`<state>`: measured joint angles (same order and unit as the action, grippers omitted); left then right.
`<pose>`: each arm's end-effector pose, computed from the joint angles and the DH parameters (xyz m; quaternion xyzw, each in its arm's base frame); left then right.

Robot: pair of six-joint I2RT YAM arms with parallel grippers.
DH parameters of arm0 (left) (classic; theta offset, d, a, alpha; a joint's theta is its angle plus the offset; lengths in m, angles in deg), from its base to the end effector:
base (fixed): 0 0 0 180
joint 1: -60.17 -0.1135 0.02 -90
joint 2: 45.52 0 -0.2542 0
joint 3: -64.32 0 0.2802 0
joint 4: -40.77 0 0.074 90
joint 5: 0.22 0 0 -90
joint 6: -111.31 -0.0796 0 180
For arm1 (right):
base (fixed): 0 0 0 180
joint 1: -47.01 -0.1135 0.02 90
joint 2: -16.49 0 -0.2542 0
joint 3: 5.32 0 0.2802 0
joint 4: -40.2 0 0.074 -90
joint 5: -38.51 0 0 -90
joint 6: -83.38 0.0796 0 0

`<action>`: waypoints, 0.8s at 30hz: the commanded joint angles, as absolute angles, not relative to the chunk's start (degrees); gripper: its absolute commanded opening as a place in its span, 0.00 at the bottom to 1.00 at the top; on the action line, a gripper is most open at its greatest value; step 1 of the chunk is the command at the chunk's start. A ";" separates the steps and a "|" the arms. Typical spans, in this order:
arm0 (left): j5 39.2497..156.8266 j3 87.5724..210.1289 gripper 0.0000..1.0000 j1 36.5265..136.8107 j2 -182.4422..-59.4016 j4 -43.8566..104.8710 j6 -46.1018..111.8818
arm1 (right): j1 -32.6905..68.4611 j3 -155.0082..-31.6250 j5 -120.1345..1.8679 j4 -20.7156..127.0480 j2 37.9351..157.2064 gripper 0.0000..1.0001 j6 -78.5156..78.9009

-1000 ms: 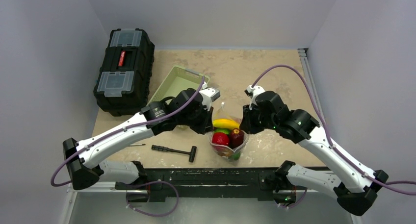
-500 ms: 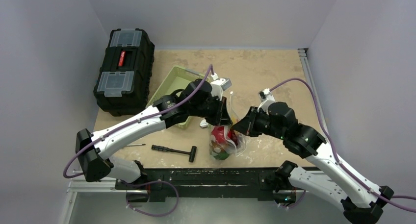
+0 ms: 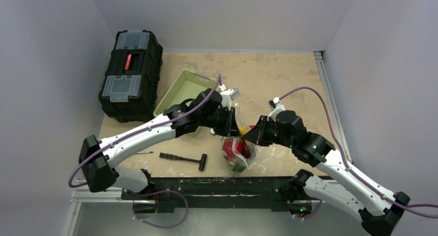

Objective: Place the food in the zip-top bag and seal the zipper

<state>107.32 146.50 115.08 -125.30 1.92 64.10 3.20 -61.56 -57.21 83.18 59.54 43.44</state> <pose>0.1962 -0.3210 0.2863 0.1615 0.8702 -0.4248 0.1905 0.1677 0.1719 0.2748 0.0221 0.8641 0.3955 0.3105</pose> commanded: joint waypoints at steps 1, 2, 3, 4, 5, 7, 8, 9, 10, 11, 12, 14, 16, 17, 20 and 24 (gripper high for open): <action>107.40 143.87 0.00 115.38 -121.55 7.39 67.83 | 3.09 -63.98 -60.65 74.96 59.54 0.00 36.87; 106.87 143.69 0.00 115.37 -121.33 7.24 67.87 | 3.07 -64.11 -59.78 75.85 59.51 0.00 36.65; 105.88 143.52 0.00 115.36 -121.10 6.58 67.97 | 3.07 -63.90 -59.15 76.12 59.44 0.00 36.36; 104.86 143.30 0.02 115.36 -120.71 6.02 68.07 | 3.07 -63.65 -59.18 76.02 59.23 0.00 36.10; 103.65 142.85 0.05 115.36 -120.23 5.73 67.96 | 3.07 -63.17 -59.27 75.73 58.91 0.00 36.06; 100.49 141.39 0.12 115.54 -118.75 6.29 67.91 | 3.09 -61.58 -59.76 74.12 58.01 0.00 36.81; 99.11 140.22 0.17 115.79 -117.79 7.69 67.77 | 3.07 -61.01 -59.97 73.52 57.88 0.00 37.10; 97.69 138.95 0.25 116.36 -116.82 9.59 67.68 | 3.13 -60.65 -60.13 73.21 57.94 0.00 37.28; 96.61 137.81 0.31 116.73 -115.94 10.98 67.64 | 3.08 -60.51 -60.23 73.00 58.09 0.00 37.40; 95.95 137.35 0.37 116.89 -115.39 11.78 67.45 | 3.11 -60.53 -60.27 72.97 58.43 0.00 37.33; 95.51 137.36 0.40 117.02 -115.15 11.71 67.19 | 3.12 -60.64 -60.37 72.92 58.83 0.00 37.20; 94.94 137.81 0.46 117.28 -115.61 11.00 67.04 | 3.09 -60.66 -60.73 72.64 59.46 0.00 37.16; 94.37 138.22 0.52 117.55 -115.99 10.31 67.23 | 3.12 -60.62 -61.01 72.38 59.99 0.00 37.06; 93.78 138.24 0.56 117.77 -115.95 10.03 67.47 | 3.07 -60.53 -61.11 72.16 60.20 0.00 36.95; 90.51 138.41 0.67 118.57 -114.93 9.84 67.98 | 3.07 -60.35 -61.40 71.78 60.62 0.00 36.80; 82.15 141.72 0.73 119.45 -114.73 5.82 71.43 | 3.07 -60.15 -62.10 71.32 61.00 0.00 36.69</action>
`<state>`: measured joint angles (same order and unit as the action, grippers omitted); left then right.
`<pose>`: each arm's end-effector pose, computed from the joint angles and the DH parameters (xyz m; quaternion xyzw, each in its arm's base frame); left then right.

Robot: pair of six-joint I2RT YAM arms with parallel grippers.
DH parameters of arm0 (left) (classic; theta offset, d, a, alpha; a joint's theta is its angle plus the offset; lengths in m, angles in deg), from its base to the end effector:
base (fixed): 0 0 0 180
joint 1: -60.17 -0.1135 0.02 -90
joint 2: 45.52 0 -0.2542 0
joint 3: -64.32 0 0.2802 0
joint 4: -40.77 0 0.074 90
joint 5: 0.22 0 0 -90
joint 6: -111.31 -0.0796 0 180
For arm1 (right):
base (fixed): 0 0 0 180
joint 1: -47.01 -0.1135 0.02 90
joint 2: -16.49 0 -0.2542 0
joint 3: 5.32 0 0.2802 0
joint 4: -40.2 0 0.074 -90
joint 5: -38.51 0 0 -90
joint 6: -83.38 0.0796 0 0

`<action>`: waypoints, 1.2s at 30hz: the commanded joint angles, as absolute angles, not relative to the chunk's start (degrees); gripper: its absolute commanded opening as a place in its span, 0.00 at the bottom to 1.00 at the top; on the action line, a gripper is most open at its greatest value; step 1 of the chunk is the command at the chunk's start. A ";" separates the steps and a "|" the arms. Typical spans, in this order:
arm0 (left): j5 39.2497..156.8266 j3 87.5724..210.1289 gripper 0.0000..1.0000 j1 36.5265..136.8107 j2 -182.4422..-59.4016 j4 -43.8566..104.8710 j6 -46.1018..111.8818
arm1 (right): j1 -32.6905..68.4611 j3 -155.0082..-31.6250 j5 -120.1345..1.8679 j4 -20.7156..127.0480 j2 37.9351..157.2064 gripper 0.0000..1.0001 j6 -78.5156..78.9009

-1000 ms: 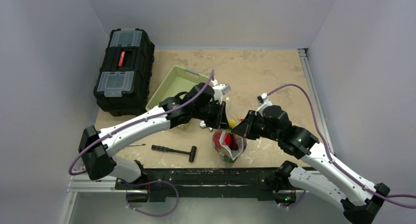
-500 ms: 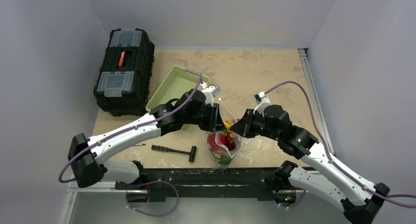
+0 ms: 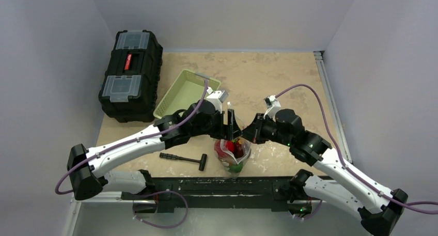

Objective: Place the food in the zip-top bag and seal the zipper

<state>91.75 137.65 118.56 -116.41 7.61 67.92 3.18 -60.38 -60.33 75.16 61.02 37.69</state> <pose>0.1805 -0.2984 0.2872 0.0976 0.8636 -0.4014 0.2892 0.1742 0.1842 0.2798 -0.0382 0.8384 0.4221 0.3428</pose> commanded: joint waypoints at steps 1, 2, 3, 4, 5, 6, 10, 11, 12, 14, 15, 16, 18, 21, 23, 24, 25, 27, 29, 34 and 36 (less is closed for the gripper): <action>79.70 143.30 0.74 119.66 -115.41 3.32 73.74 | 3.07 -60.13 -62.08 71.24 61.07 0.00 36.66; 77.77 145.05 0.74 119.79 -116.31 1.24 75.54 | 3.07 -60.18 -62.04 71.15 61.05 0.00 36.56; 76.17 146.45 0.74 120.18 -117.44 -0.24 77.35 | 3.07 -60.26 -62.00 71.13 61.13 0.00 36.43; 74.30 147.90 0.75 120.57 -118.20 -1.45 78.64 | 3.09 -60.31 -61.96 71.21 61.21 0.00 36.28; 72.94 148.99 0.76 120.96 -119.00 -2.30 79.72 | 3.07 -60.31 -61.91 71.32 61.29 0.00 36.23; 72.35 150.08 0.76 121.17 -119.80 -2.71 80.42 | 3.07 -60.31 -61.95 71.30 61.28 0.00 36.14; 70.98 152.42 0.74 121.51 -122.81 -3.49 83.40 | 3.09 -60.20 -61.95 71.59 61.07 0.00 35.96; 70.86 153.16 0.73 121.56 -123.59 -3.88 83.44 | 3.07 -60.16 -61.89 71.64 60.90 0.00 35.88; 70.36 154.32 0.71 121.76 -124.59 -4.88 83.45 | 3.11 -60.14 -61.75 71.75 60.75 0.00 35.84; 68.10 156.96 0.69 122.58 -126.45 -7.68 82.90 | 3.08 -60.14 -61.26 71.99 60.45 0.00 35.62; 66.29 158.29 0.68 123.35 -127.32 -9.14 82.66 | 3.11 -60.13 -61.13 72.07 60.26 0.00 35.53; 64.53 159.34 0.67 123.99 -128.01 -10.26 82.28 | 3.07 -60.13 -61.01 72.19 60.25 0.00 35.42; 61.81 161.41 0.63 125.00 -129.20 -11.85 81.19 | 3.11 -60.18 -60.70 72.33 60.20 0.00 35.23; 59.86 163.81 0.58 125.72 -131.02 -13.56 79.69 | 3.07 -60.21 -60.11 72.43 60.41 0.00 34.76; 59.77 164.48 0.54 125.82 -131.83 -14.02 79.02 | 3.07 -60.36 -59.63 72.61 60.36 0.00 34.42; 59.85 164.52 0.51 125.82 -132.02 -13.87 78.62 | 3.13 -60.39 -59.44 72.75 60.29 0.00 34.20; 59.98 164.57 0.49 125.82 -132.27 -13.66 78.15 | 3.12 -60.49 -59.33 72.80 60.32 0.00 33.97; 60.46 164.73 0.40 125.82 -132.80 -12.95 76.36 | 3.07 -60.72 -59.29 72.93 60.30 0.00 33.57; 61.33 165.06 0.34 125.74 -133.42 -12.77 75.17 | 3.02 -60.91 -59.31 73.09 60.30 0.00 33.16; 61.48 166.21 0.38 125.52 -134.86 -14.13 74.28 | 2.98 -61.20 -58.85 73.31 59.76 0.00 32.51; 61.69 166.23 0.38 125.39 -135.13 -13.85 73.51 | 2.98 -61.11 -58.74 73.16 59.68 0.00 32.30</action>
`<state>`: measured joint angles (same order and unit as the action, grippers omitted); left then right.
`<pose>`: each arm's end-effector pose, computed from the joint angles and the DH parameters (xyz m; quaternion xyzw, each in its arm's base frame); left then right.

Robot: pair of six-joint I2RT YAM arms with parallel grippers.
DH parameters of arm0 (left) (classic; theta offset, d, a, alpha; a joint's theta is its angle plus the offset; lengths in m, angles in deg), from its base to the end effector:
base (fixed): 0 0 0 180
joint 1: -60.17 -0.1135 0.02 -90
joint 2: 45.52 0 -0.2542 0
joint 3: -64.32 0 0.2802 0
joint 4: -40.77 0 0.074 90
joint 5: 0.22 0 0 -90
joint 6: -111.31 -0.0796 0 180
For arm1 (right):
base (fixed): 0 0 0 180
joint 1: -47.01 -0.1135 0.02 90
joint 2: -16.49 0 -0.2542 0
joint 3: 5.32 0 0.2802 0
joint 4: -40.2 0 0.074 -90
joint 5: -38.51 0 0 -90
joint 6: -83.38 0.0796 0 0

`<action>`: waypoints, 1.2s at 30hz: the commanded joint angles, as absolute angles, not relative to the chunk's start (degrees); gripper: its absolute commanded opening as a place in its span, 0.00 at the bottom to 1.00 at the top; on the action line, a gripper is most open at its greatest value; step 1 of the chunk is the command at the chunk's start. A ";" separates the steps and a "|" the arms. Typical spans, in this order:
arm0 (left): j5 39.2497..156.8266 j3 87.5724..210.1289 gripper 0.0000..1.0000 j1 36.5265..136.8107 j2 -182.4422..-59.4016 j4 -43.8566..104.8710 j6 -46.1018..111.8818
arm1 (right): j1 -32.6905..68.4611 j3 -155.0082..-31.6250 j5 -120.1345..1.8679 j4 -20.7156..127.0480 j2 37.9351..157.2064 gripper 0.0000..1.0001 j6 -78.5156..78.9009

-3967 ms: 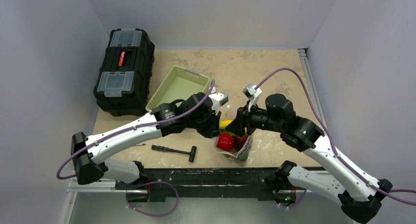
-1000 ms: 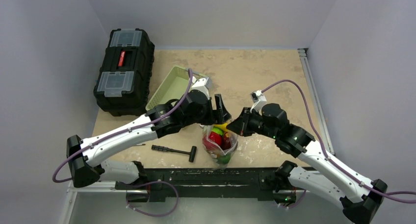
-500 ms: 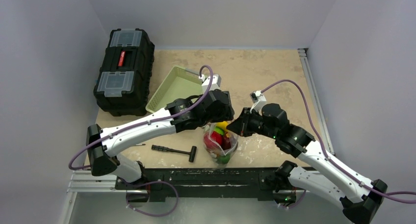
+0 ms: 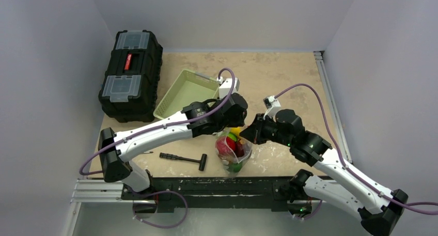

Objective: Place the food in the zip-top bag and seal the zipper

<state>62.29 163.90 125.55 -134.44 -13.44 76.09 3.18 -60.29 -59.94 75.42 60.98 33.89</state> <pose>0.1981 -0.3441 0.3199 -0.0108 0.8975 -0.2231 0.3803 0.1743 0.1836 0.2787 -0.0640 0.8384 0.4070 0.3569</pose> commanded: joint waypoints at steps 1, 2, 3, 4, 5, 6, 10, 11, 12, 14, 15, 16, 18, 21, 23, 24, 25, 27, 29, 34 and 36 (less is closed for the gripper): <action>61.91 166.16 0.38 125.31 -135.28 -13.55 72.90 | 3.02 -61.15 -58.70 73.06 59.76 0.00 32.18; 62.37 166.16 0.37 125.11 -135.49 -13.26 72.30 | 3.01 -61.25 -58.82 73.03 59.90 0.00 31.93; 62.95 166.12 0.36 124.90 -135.62 -13.02 71.75 | 2.98 -61.35 -58.91 72.94 59.97 0.00 31.77; 63.62 165.91 0.33 124.68 -135.63 -12.53 71.23 | 2.98 -61.48 -58.98 72.95 60.21 0.01 31.59; 64.86 165.60 0.30 124.37 -135.61 -11.56 70.22 | 2.98 -61.68 -59.09 72.95 60.37 0.01 31.27; 65.69 165.12 0.29 124.15 -135.45 -10.84 69.50 | 2.99 -61.79 -59.01 73.04 60.46 0.02 30.89; 67.93 164.32 0.22 123.45 -135.15 -9.81 67.79 | 2.98 -62.68 -58.10 73.33 60.89 0.04 29.79; 68.14 164.28 0.29 123.45 -135.15 -9.76 67.58 | 2.98 -62.75 -58.20 73.14 61.20 0.04 29.70; 68.44 164.40 0.36 123.40 -135.35 -9.82 67.37 | 2.98 -62.82 -58.39 72.91 61.49 0.04 29.71; 68.86 165.24 0.44 123.27 -135.98 -10.66 67.53 | 2.98 -62.66 -58.90 72.15 61.86 0.04 29.89; 69.05 165.69 0.45 123.27 -136.32 -11.05 67.54 | 2.98 -62.53 -59.08 71.65 62.11 0.04 29.93; 69.18 165.96 0.45 123.27 -136.65 -11.26 67.58 | 2.98 -62.51 -59.17 71.50 62.35 0.04 30.02; 69.02 166.12 0.45 123.27 -137.06 -11.34 67.54 | 2.98 -62.51 -59.43 71.21 62.64 0.04 29.96; 68.57 166.15 0.37 123.27 -137.25 -11.44 67.38 | 2.98 -62.74 -59.58 71.28 62.72 0.04 29.63; 68.48 166.14 0.29 123.27 -137.23 -11.49 66.77 | 2.98 -62.98 -59.58 71.59 62.63 0.06 29.10; 68.99 166.09 0.23 123.27 -137.11 -11.22 65.53 | 2.98 -63.21 -59.53 71.93 62.63 0.11 28.80; 69.98 166.07 0.15 123.21 -137.02 -10.67 63.60 | 2.98 -63.51 -59.39 72.38 62.63 0.16 28.38; 71.50 166.20 0.00 123.18 -136.71 -10.82 60.46 | 2.98 -63.84 -59.00 73.03 62.48 0.31 27.81; 76.18 164.64 0.00 122.71 -135.35 -8.03 54.82 | 2.99 -64.47 -57.97 73.86 62.25 0.43 26.21; 87.12 159.12 0.00 121.70 -128.75 -3.04 42.30 | 3.00 -68.31 -54.00 78.73 60.48 0.59 21.61; 91.06 157.01 0.00 120.45 -125.89 -1.87 38.65 | 2.98 -68.82 -52.61 79.07 58.23 0.63 19.24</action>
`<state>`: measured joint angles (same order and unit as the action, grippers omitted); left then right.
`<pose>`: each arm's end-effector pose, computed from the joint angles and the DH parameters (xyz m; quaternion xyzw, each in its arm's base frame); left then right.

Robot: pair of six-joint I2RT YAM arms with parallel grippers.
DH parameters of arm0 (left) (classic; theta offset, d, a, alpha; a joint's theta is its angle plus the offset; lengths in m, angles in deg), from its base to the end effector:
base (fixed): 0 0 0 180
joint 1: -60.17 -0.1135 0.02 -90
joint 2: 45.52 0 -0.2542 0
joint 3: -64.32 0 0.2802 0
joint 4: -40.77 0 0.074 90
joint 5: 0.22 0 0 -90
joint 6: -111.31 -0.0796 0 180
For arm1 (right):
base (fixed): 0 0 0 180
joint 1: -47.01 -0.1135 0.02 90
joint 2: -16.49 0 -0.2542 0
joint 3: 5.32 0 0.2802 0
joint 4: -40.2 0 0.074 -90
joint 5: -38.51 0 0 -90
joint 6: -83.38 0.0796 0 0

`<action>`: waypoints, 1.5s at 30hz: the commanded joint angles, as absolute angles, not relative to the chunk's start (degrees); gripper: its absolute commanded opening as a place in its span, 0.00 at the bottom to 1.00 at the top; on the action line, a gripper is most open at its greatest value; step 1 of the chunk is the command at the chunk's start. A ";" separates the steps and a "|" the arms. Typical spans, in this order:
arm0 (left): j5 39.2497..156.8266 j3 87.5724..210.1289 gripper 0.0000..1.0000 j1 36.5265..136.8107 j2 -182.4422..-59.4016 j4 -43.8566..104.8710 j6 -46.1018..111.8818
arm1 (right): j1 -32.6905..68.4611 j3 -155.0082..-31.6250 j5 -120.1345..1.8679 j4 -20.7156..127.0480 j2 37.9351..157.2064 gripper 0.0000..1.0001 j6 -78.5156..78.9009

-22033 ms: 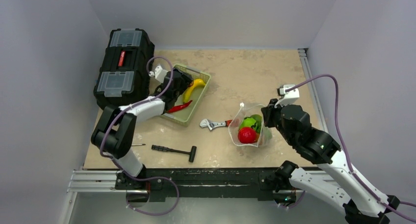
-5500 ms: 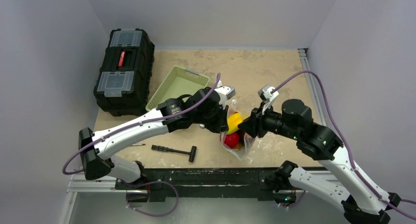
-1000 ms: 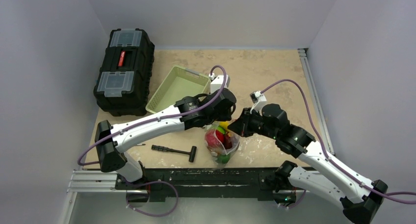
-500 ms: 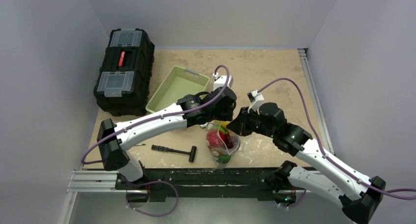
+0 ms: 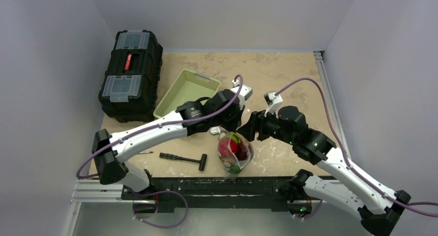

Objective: Place the food in the zip-top bag and seal the zipper

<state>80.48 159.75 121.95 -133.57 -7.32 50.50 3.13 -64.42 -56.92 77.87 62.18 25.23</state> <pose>0.2028 -0.3507 0.3040 0.2217 0.8790 -0.2447 0.3439 0.1784 0.1820 0.2974 -0.1135 0.8316 0.3642 0.4036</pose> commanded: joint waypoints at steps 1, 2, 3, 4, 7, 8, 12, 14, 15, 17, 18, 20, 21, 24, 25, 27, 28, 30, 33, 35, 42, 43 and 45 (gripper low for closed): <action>94.48 155.95 0.00 119.41 -124.59 -1.23 36.84 | 3.00 -68.92 -51.96 78.94 57.28 0.66 18.40; 97.63 155.09 0.00 118.11 -123.50 -0.77 35.27 | 2.98 -68.74 -51.61 78.42 56.42 0.68 17.74; 101.51 154.40 0.00 116.77 -122.48 -0.69 33.68 | 2.98 -68.36 -51.77 77.50 55.54 0.69 17.14; 105.31 154.30 0.00 115.30 -122.00 -1.05 32.43 | 3.02 -67.64 -52.57 76.24 54.77 0.70 16.27; 119.57 154.56 0.00 110.80 -121.62 -1.84 28.68 | 2.98 -64.94 -56.73 71.58 52.58 0.69 11.88; 123.34 154.71 0.00 109.66 -121.79 -2.27 27.07 | 2.98 -63.37 -58.93 69.81 51.78 0.69 9.90; 132.28 156.95 0.00 106.69 -123.39 -6.16 23.14 | 2.98 -59.29 -63.81 60.12 48.76 0.69 7.01; 134.64 157.47 0.00 105.92 -124.13 -7.05 22.32 | 3.00 -58.36 -66.97 57.35 48.33 0.69 6.46; 136.45 157.37 0.00 105.48 -124.28 -7.10 21.83 | 2.98 -57.41 -68.66 56.27 48.03 0.68 5.47; 139.62 156.85 0.00 104.76 -124.53 -7.29 20.15 | 2.98 -53.40 -70.60 52.07 46.63 0.66 5.03; 140.59 156.58 0.00 104.43 -124.53 -7.69 19.00 | 2.98 -50.94 -71.41 49.10 45.38 0.66 5.06; 141.58 155.98 0.00 103.72 -124.40 -8.42 17.70 | 2.98 -46.02 -70.89 41.42 42.46 0.65 6.65; 142.19 155.65 0.00 103.25 -124.24 -8.57 17.32 | 2.98 -44.23 -69.97 38.96 41.06 0.65 7.26; 144.95 154.57 0.00 101.62 -124.01 -8.57 16.56 | 3.06 -40.16 -68.58 35.16 39.35 0.67 8.21; 145.87 154.34 0.00 101.30 -124.05 -8.80 16.11 | 3.06 -39.99 -69.19 34.92 39.76 0.67 7.86; 147.04 154.32 0.00 101.07 -124.47 -10.07 14.52 | 3.04 -40.63 -71.15 35.20 41.79 0.66 7.10; 147.74 154.44 0.00 101.10 -124.72 -10.89 13.86 | 3.06 -41.11 -72.78 35.07 42.52 0.66 6.64; 148.90 154.51 0.00 100.95 -125.02 -11.87 12.84 | 3.07 -42.30 -74.81 35.77 44.36 0.65 5.22; 149.67 154.29 0.00 100.87 -124.81 -12.32 12.19 | 3.11 -43.33 -75.83 36.39 45.17 0.65 3.91; 149.82 154.31 0.00 100.80 -124.63 -12.45 11.98 | 3.15 -43.27 -76.36 35.55 45.42 0.64 3.87; 151.17 154.20 0.00 100.72 -125.20 -13.88 10.82 | 3.18 -42.73 -79.56 31.48 48.22 0.31 5.68; 151.13 154.20 0.00 100.70 -125.35 -14.25 10.70 | 3.16 -42.80 -79.61 31.40 48.27 0.21 5.79; 150.95 154.33 0.00 100.75 -125.33 -14.11 11.24 | 3.22 -43.34 -78.79 32.86 48.37 0.00 5.70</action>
